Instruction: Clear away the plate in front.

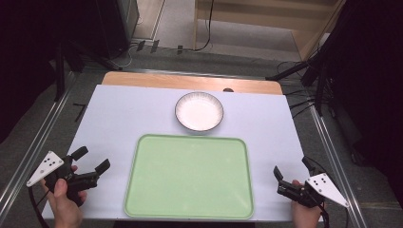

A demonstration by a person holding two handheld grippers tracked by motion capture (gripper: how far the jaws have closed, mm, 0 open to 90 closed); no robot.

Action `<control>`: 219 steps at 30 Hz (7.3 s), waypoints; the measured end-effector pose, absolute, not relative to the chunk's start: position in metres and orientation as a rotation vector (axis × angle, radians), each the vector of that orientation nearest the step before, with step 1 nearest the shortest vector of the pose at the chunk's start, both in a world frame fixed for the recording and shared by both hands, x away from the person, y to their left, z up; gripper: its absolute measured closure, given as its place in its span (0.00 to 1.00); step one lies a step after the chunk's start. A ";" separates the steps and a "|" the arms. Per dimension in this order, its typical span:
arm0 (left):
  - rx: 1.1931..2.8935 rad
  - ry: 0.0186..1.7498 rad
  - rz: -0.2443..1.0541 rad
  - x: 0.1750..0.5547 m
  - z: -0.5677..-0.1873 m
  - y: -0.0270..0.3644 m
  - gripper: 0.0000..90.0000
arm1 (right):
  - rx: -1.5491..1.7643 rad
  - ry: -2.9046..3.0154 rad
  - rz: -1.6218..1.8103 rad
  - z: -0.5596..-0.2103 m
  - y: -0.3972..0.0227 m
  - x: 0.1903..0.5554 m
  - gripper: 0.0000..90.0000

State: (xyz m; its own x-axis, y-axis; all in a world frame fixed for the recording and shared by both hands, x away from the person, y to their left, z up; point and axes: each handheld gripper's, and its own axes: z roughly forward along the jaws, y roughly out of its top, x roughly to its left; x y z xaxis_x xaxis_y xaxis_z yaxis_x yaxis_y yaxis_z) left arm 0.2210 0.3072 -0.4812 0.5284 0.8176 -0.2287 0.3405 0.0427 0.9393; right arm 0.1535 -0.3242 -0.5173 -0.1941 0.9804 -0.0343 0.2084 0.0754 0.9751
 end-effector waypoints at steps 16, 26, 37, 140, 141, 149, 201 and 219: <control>1.633 0.997 0.307 0.258 -0.441 0.245 0.00 | 1.227 1.538 1.189 -0.516 -0.323 0.150 0.00; 1.635 0.994 0.275 0.296 -0.426 0.215 0.00 | 1.226 1.551 1.192 -0.517 -0.321 0.151 0.00; 1.690 0.992 0.258 0.328 -0.427 0.184 0.00 | 1.230 1.556 1.190 -0.518 -0.322 0.152 0.00; 1.485 1.746 -0.344 0.474 -0.533 0.103 0.93 | 1.257 1.585 1.194 -0.525 -0.322 0.151 0.00; 1.485 1.746 -0.344 0.474 -0.533 0.103 0.93 | 1.254 1.586 1.192 -0.525 -0.322 0.151 0.00; 1.420 1.752 -0.372 0.470 -0.535 0.106 0.93 | 1.254 1.582 1.189 -0.524 -0.323 0.150 0.00; 1.591 1.458 -0.494 0.392 -0.493 0.165 0.93 | 1.275 1.536 1.224 -0.521 -0.325 0.151 0.00; 1.695 1.387 -0.555 0.336 -0.503 0.169 0.93 | 1.280 1.451 1.246 -0.512 -0.327 0.148 0.00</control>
